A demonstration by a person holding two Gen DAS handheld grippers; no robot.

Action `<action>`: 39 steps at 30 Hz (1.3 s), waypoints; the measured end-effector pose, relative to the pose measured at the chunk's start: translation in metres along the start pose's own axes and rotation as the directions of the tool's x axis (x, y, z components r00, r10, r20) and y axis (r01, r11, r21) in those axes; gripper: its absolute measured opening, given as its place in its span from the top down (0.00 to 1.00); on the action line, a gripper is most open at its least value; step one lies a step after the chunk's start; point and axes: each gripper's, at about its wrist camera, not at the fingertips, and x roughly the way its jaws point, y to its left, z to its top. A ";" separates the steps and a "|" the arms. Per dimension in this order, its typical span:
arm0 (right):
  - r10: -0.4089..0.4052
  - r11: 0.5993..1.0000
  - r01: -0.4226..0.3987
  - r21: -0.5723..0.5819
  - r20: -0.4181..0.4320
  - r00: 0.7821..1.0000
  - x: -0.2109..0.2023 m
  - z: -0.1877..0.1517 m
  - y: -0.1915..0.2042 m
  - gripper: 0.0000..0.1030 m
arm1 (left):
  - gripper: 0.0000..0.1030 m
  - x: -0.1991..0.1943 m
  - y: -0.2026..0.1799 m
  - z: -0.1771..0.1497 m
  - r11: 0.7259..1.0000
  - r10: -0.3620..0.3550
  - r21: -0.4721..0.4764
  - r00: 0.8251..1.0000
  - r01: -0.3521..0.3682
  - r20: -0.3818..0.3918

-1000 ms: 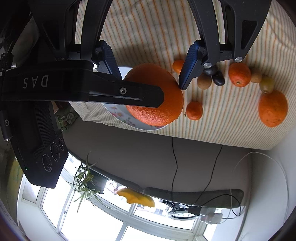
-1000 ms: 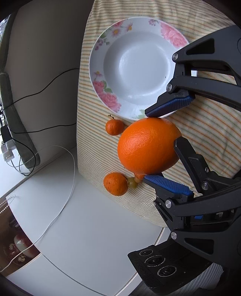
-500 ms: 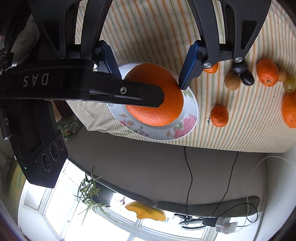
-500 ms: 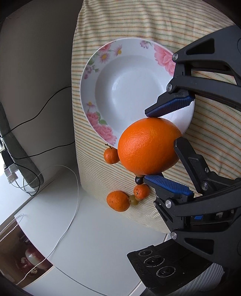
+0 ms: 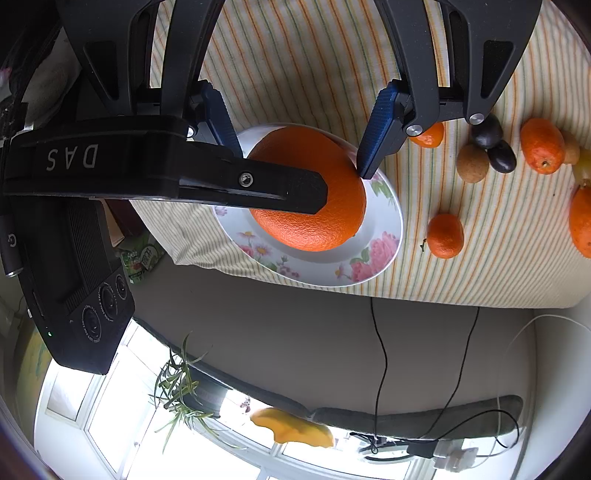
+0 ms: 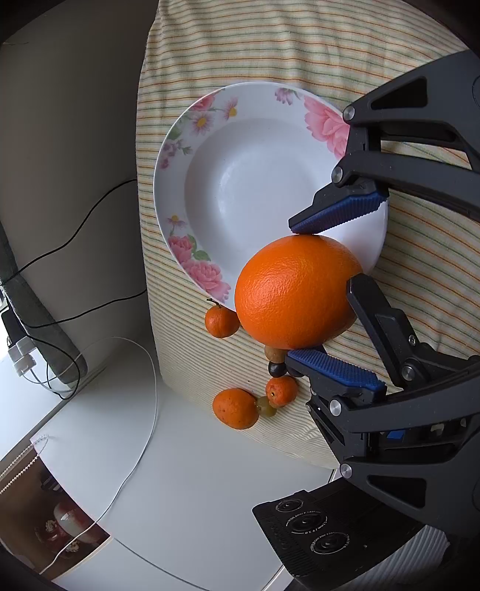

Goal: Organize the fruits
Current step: 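Carry the large orange with the right tool over the white plate, then open the right tool to release the orange onto the plate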

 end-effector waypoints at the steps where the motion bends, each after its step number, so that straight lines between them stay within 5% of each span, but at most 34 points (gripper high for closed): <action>1: -0.001 1.000 0.001 0.002 0.001 1.000 0.000 0.000 0.000 0.34 | 0.38 0.000 0.000 0.000 1.000 0.003 0.003 1.000 -0.003 0.002; 13: -0.131 0.989 0.139 -0.057 0.139 0.982 -0.026 0.004 0.008 0.23 | 0.38 -0.012 0.008 -0.001 0.999 0.041 0.007 0.998 -0.042 0.041; 31: -0.154 0.982 0.175 -0.068 0.241 0.958 -0.039 0.000 0.016 0.22 | 0.38 -0.031 0.021 0.000 0.999 0.051 -0.022 0.996 -0.050 0.074; 35: -0.172 0.974 0.203 -0.101 0.254 0.952 -0.038 0.002 0.027 0.09 | 0.32 -0.039 0.029 -0.001 0.997 0.064 -0.039 0.994 -0.060 0.091; 39: -0.185 0.967 0.222 -0.127 0.253 0.950 -0.035 0.005 0.036 0.09 | 0.27 -0.049 0.040 -0.001 0.994 0.094 -0.060 0.990 -0.088 0.109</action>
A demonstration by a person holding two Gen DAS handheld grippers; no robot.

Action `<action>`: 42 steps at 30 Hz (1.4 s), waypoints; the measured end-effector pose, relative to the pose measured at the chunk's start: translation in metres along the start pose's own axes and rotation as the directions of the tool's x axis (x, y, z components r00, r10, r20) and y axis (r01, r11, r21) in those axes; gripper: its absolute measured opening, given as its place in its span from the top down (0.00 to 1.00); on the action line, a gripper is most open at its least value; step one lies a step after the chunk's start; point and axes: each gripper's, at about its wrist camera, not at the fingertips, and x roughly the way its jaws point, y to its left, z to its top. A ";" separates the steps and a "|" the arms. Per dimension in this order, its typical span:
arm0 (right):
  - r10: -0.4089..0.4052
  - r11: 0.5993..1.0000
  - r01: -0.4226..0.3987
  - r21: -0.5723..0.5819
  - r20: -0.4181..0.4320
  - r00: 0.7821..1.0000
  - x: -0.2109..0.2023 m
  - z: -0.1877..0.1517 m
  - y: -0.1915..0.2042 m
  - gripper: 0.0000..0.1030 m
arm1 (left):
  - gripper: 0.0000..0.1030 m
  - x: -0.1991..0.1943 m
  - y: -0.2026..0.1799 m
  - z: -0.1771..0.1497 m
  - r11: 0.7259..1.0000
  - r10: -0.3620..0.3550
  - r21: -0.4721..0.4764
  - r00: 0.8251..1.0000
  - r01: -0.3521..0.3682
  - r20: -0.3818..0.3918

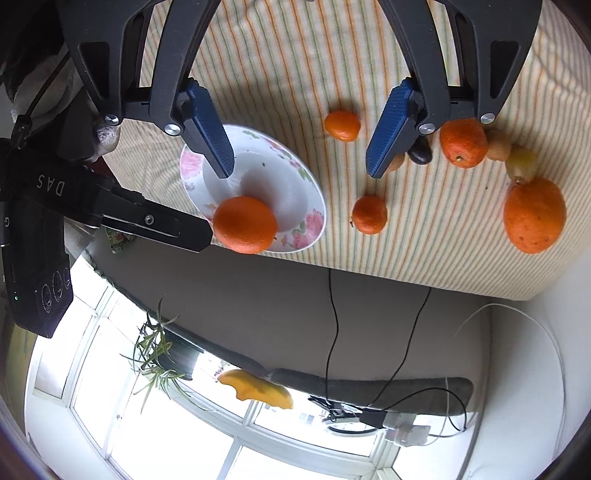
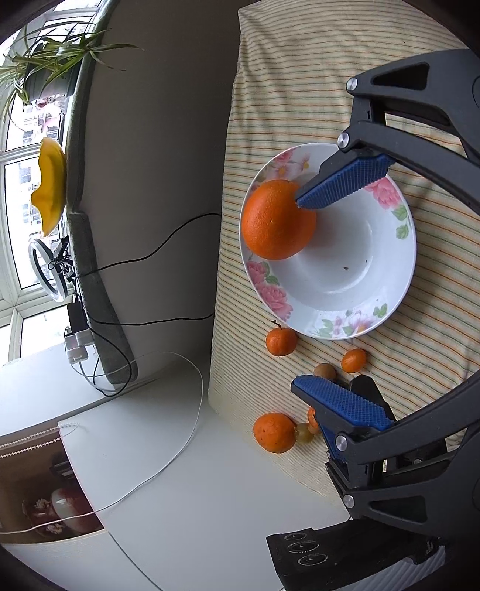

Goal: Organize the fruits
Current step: 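Open the right tool to release the orange onto the plate, then move the right tool to the second large orange and grasp it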

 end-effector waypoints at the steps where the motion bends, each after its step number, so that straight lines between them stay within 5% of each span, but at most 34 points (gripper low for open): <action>1: 0.001 1.000 -0.001 -0.009 -0.005 1.000 0.001 0.002 0.003 0.09 | 0.27 -0.003 0.004 0.000 1.000 0.006 -0.008 1.000 -0.006 0.005; 25: 0.165 0.970 -0.186 -0.156 -0.136 0.977 0.079 0.024 0.099 0.09 | 0.23 -0.044 0.129 0.005 0.952 0.210 -0.239 0.976 -0.191 0.054; 42: 0.325 0.936 -0.351 -0.026 -0.317 0.891 0.173 0.031 0.146 0.09 | 0.26 -0.026 0.172 0.011 0.937 0.187 -0.305 0.982 -0.170 0.026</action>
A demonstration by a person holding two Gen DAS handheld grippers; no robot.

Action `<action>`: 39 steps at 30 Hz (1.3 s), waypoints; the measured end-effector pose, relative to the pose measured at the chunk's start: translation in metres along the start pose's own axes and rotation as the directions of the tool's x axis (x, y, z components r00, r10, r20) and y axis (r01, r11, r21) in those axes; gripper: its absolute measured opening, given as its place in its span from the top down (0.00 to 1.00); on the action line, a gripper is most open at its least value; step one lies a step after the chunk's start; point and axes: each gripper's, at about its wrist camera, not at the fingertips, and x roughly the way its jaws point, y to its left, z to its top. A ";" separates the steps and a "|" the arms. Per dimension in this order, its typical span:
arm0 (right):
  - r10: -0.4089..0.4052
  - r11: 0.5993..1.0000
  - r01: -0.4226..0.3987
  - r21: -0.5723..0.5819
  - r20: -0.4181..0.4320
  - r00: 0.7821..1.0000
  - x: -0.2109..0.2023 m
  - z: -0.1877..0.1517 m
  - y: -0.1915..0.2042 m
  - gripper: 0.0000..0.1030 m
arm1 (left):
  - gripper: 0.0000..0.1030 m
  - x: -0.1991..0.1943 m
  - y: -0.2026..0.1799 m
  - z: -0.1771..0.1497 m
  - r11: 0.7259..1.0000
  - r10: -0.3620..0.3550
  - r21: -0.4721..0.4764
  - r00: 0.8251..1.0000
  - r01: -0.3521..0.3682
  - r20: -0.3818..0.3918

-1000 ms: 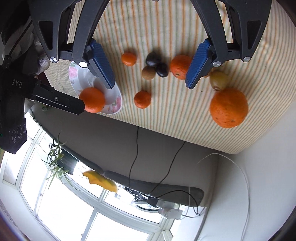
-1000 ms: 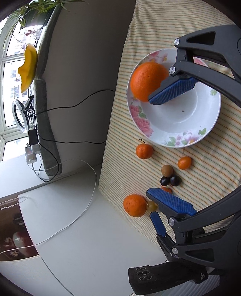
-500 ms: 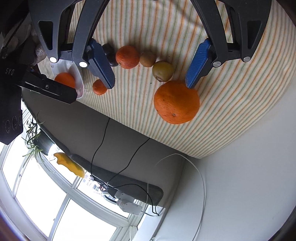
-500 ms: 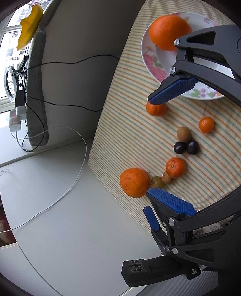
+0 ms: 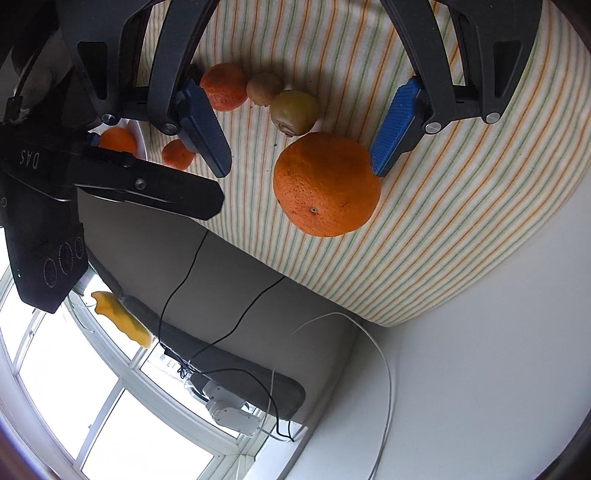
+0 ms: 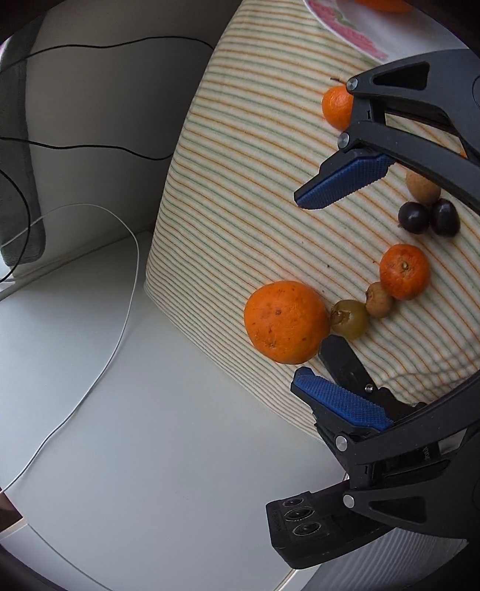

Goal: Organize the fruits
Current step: 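Move the right tool to the second large orange and grasp it, then carry the second large orange with the right tool onto the plate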

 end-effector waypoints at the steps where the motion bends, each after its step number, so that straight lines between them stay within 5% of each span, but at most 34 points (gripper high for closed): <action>1: 0.004 1.000 -0.004 0.007 -0.009 1.000 0.005 0.002 -0.001 0.09 | 0.26 0.001 0.002 -0.001 1.000 0.000 -0.002 1.000 0.000 -0.003; 22: 0.115 0.993 -0.109 0.053 -0.134 0.984 0.078 0.019 0.009 0.35 | 0.34 0.018 0.018 0.005 0.997 -0.013 -0.077 0.998 0.009 -0.053; 39: 0.124 0.992 -0.121 0.031 -0.107 0.987 0.061 0.011 0.012 0.36 | 0.38 0.004 0.007 0.003 0.999 0.021 -0.028 1.000 -0.021 -0.007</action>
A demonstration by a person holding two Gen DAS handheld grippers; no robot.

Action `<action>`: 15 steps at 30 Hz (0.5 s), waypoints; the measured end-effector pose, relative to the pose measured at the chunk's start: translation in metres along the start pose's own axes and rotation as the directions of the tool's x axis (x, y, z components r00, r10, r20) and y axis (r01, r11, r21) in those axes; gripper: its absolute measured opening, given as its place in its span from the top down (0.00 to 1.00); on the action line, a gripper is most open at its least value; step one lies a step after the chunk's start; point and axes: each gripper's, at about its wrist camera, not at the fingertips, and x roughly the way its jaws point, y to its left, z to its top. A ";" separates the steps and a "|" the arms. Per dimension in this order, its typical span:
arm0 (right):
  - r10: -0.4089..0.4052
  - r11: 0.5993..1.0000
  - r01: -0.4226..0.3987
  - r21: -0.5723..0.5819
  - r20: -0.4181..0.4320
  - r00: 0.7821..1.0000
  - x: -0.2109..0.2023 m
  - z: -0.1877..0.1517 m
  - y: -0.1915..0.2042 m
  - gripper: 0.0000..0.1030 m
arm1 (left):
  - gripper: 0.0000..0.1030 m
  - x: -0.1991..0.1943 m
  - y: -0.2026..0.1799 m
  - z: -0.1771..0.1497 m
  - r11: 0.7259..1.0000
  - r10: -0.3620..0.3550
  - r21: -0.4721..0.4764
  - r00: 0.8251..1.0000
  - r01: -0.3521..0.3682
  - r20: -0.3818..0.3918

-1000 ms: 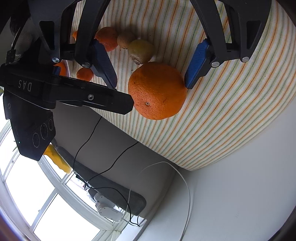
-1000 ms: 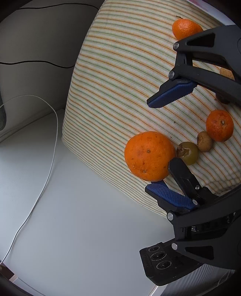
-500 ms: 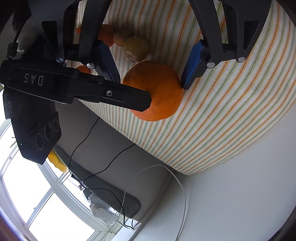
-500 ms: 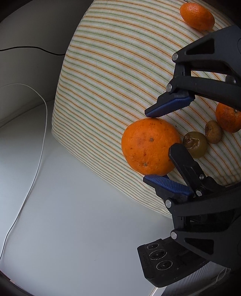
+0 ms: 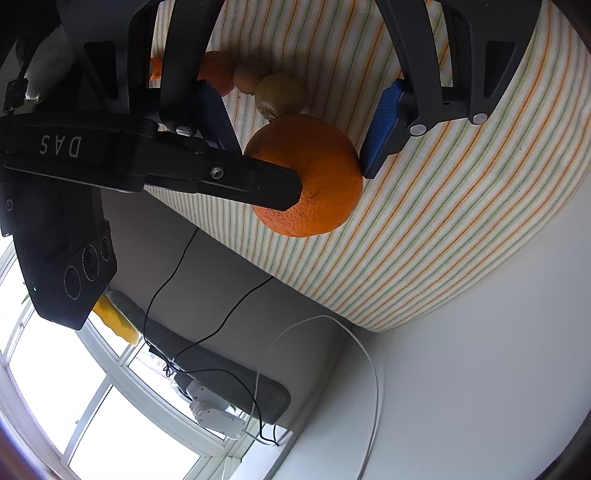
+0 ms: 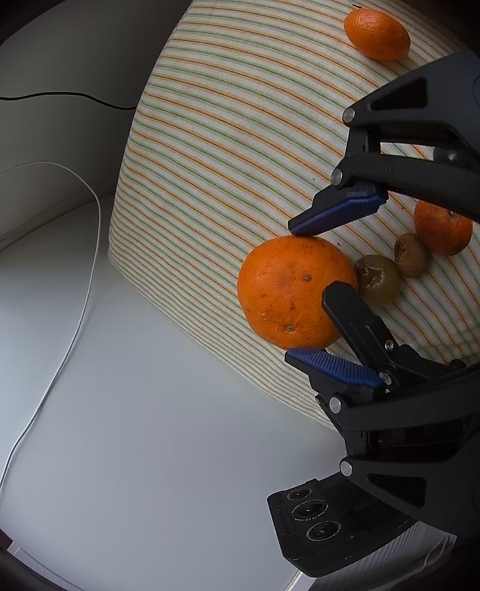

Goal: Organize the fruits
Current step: 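Carry the second large orange with the right tool onto the plate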

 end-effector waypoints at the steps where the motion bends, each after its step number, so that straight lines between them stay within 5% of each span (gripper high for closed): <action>1: -0.001 1.000 0.001 -0.003 0.005 1.000 -0.003 -0.001 0.001 0.36 | 0.38 -0.002 -0.001 0.000 1.000 -0.002 0.002 1.000 0.002 0.004; 15: -0.021 1.000 0.023 -0.022 0.094 0.995 -0.061 -0.030 0.001 0.36 | 0.38 -0.027 -0.040 -0.012 0.996 -0.048 0.074 0.998 0.045 0.039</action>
